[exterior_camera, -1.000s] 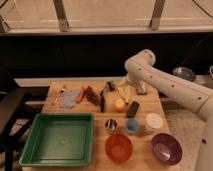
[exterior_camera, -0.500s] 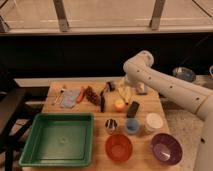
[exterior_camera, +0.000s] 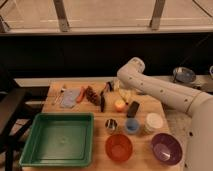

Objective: Place banana in plastic cup

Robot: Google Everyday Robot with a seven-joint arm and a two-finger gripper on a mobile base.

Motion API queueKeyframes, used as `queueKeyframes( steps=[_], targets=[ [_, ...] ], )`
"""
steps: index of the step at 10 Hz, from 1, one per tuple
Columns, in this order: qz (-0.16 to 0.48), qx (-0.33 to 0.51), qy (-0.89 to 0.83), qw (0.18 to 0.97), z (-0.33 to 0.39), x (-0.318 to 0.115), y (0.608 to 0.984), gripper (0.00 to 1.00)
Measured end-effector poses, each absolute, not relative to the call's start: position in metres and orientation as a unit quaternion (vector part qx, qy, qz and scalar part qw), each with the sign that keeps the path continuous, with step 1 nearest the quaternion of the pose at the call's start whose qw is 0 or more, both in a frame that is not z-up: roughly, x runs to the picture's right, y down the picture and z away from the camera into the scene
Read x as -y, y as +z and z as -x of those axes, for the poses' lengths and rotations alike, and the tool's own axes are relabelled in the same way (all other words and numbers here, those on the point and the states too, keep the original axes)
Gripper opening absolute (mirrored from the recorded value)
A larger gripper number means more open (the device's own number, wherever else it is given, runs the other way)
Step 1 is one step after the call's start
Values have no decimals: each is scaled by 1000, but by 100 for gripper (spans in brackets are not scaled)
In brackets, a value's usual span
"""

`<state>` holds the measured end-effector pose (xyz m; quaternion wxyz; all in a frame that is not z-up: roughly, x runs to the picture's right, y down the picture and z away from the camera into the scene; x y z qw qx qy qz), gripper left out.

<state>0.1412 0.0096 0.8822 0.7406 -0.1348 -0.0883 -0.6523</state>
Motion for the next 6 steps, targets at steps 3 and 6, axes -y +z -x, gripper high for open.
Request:
queueKeyframes(
  steps=[3, 6],
  targets=[
    [132, 113, -638, 751, -137, -9, 910, 80],
    [136, 141, -614, 765, -140, -6, 933, 80]
  ],
)
